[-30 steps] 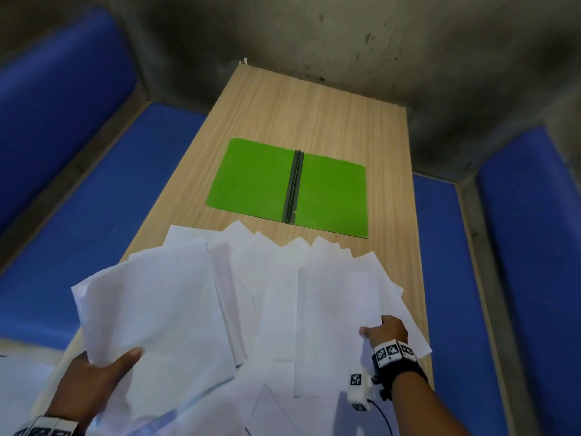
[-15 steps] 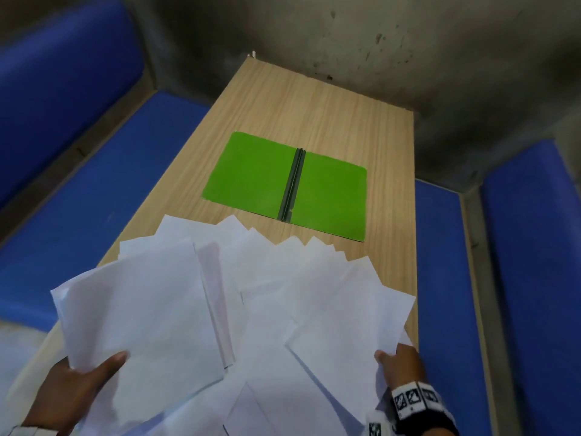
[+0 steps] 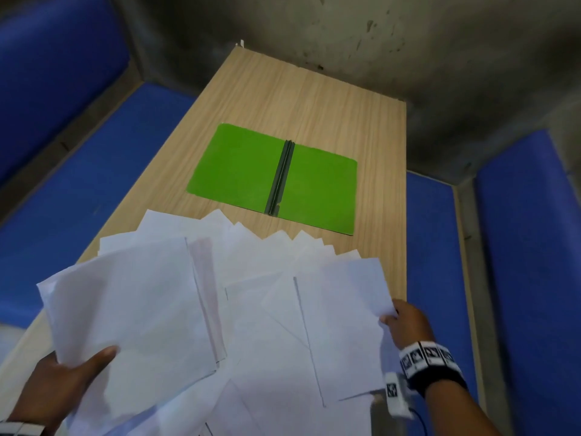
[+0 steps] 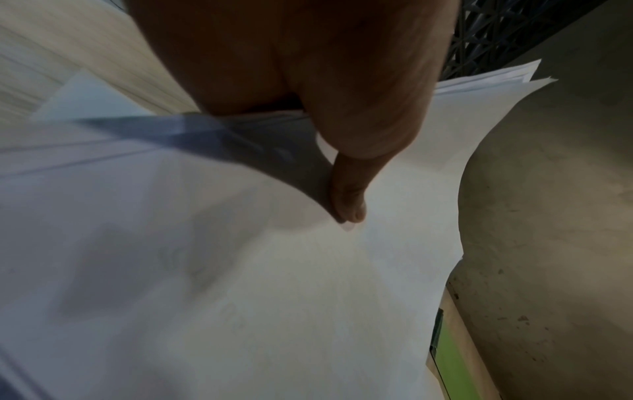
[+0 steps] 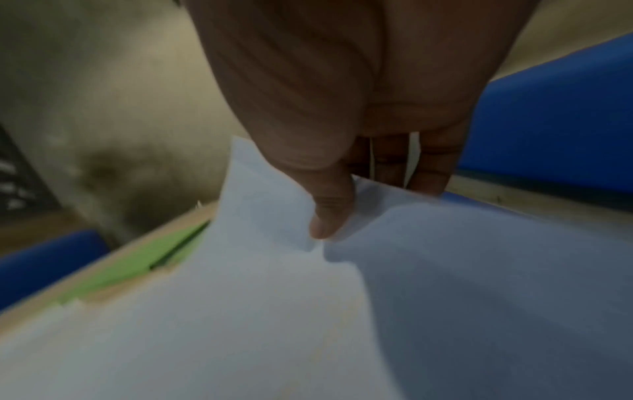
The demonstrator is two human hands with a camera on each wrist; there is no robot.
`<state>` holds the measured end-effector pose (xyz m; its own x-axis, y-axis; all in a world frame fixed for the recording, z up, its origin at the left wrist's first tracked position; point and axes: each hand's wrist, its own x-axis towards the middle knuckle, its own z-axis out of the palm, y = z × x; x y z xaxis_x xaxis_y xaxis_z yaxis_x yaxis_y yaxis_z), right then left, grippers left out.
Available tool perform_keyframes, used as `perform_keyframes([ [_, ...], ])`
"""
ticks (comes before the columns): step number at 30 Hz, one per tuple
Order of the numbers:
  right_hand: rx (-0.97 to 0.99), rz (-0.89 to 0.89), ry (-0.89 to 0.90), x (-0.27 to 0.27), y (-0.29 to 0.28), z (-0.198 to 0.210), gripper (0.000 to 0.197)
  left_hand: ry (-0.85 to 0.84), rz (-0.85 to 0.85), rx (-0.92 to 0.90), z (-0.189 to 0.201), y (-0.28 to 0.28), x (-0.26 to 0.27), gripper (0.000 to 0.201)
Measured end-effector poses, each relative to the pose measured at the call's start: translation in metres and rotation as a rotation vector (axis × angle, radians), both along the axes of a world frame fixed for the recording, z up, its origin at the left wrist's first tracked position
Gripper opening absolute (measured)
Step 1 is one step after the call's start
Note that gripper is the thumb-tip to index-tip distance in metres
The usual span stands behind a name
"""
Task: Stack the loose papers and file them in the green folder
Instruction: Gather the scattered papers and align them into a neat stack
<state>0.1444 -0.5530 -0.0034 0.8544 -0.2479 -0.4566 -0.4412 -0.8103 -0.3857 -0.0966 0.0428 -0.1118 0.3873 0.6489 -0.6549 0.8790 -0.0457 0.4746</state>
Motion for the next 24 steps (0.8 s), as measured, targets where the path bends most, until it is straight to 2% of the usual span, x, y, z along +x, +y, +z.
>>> perform_keyframes([
  [2, -0.076, 0.067, 0.077, 0.020, 0.006, -0.017, 0.023, 0.011, -0.023, 0.021, 0.041, -0.027, 0.017, 0.087],
  [6, -0.220, 0.096, 0.154, 0.040, 0.030, -0.037, 0.078, 0.010, -0.006, 0.019, 0.096, -0.065, 0.036, 0.080],
  [9, -0.258, 0.076, 0.193, 0.046, 0.039, -0.042, 0.097, -0.014, 0.005, 0.006, 0.114, -0.076, 0.039, 0.081],
  [12, -0.276, 0.096, 0.232, 0.054, 0.038, -0.044, 0.092, -0.053, -0.010, 0.025, 0.123, -0.082, 0.038, 0.084],
  [14, -0.299, 0.092, 0.253, 0.056, 0.037, -0.040, 0.085, -0.058, -0.009, 0.028, 0.124, -0.084, 0.037, 0.077],
  [17, -0.253, -0.007, 0.195, 0.054, 0.035, -0.038, 0.095, -0.058, 0.002, 0.027, 0.120, -0.084, 0.035, 0.069],
  [20, -0.157, -0.052, 0.149, 0.050, 0.035, -0.039, 0.107, -0.054, 0.004, 0.032, 0.112, -0.082, 0.033, 0.085],
  [22, -0.110, -0.053, 0.143, 0.048, 0.033, -0.039, 0.105, -0.061, 0.005, 0.029, 0.109, -0.080, 0.032, 0.084],
  [24, -0.092, -0.044, 0.113, 0.045, 0.032, -0.037, 0.097, -0.070, -0.006, 0.037, 0.112, -0.080, 0.033, 0.076],
])
